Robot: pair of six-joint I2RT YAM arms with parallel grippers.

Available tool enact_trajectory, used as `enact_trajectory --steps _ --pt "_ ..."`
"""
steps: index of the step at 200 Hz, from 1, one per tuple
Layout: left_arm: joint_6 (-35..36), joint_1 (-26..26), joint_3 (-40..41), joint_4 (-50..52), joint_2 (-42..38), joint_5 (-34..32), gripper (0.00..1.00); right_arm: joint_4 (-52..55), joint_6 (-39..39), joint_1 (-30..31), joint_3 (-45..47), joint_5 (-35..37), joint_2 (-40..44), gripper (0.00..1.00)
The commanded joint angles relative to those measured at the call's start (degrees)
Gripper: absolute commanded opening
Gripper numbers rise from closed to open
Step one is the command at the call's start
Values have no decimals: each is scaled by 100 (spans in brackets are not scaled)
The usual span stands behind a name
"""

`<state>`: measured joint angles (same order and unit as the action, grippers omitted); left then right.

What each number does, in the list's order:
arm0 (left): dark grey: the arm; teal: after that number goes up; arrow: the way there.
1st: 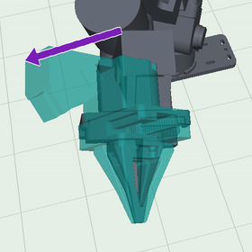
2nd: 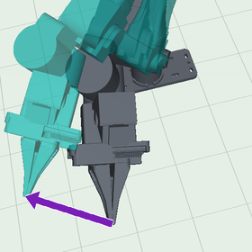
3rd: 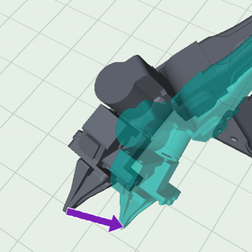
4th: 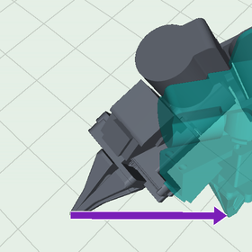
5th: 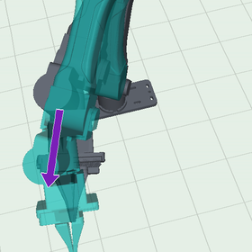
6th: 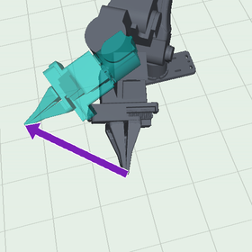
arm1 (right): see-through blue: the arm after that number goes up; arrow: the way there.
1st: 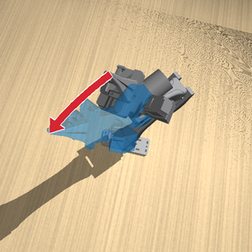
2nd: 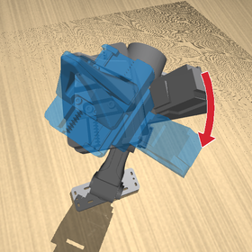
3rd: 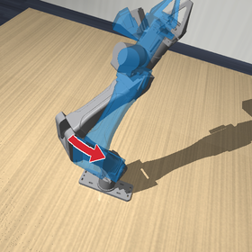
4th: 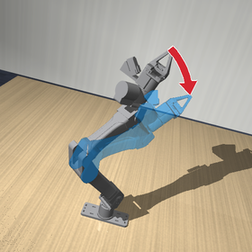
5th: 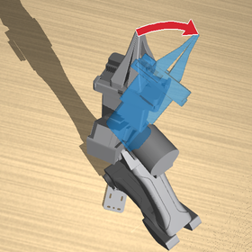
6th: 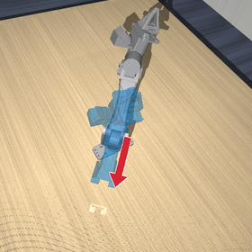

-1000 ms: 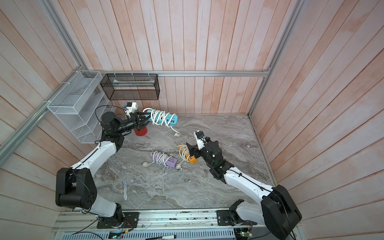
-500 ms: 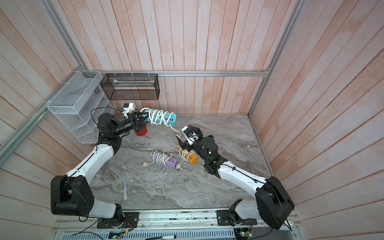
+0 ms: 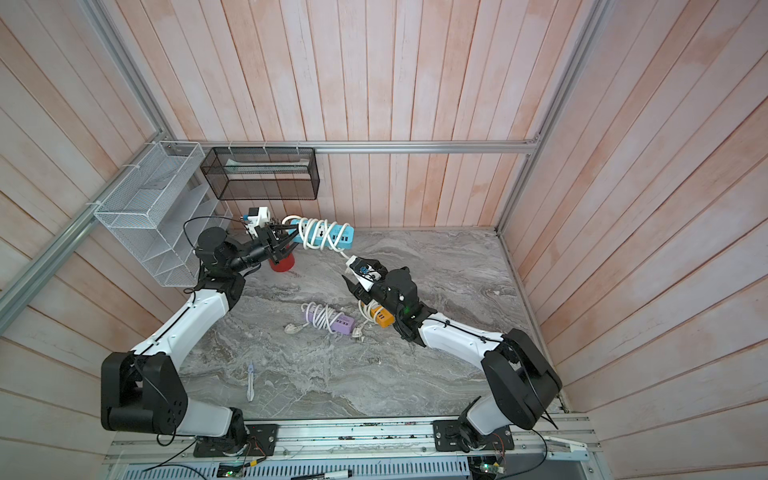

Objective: Unwrap the cord wrapped around the power strip
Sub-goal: Unwrap the power cord from the power strip.

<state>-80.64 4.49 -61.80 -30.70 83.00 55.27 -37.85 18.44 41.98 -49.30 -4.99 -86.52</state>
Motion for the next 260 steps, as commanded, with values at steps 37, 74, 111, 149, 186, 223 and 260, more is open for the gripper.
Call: enact_trajectory --steps 37,74,111,149,186,223,260 --pt "-16 52 63 -220 -393 -143 0 -412 79 12 -427 119 -295 45" --pt "-13 54 89 -193 -416 -162 0 -346 46 4 -485 134 -337 3" --pt "-54 51 107 -249 -399 -179 0 -312 6 -14 -403 209 -252 0" --pt "-64 43 64 -240 -402 -196 0 -310 -25 -58 -365 200 -170 0" --pt "-112 45 59 -279 -408 -189 0 -220 -105 -192 -321 262 -112 0" --pt "-134 87 162 -288 -451 -222 0 -204 -235 -406 -395 396 23 0" --pt "-207 174 441 -455 -469 -275 0 -15 -137 -514 -728 463 13 0"
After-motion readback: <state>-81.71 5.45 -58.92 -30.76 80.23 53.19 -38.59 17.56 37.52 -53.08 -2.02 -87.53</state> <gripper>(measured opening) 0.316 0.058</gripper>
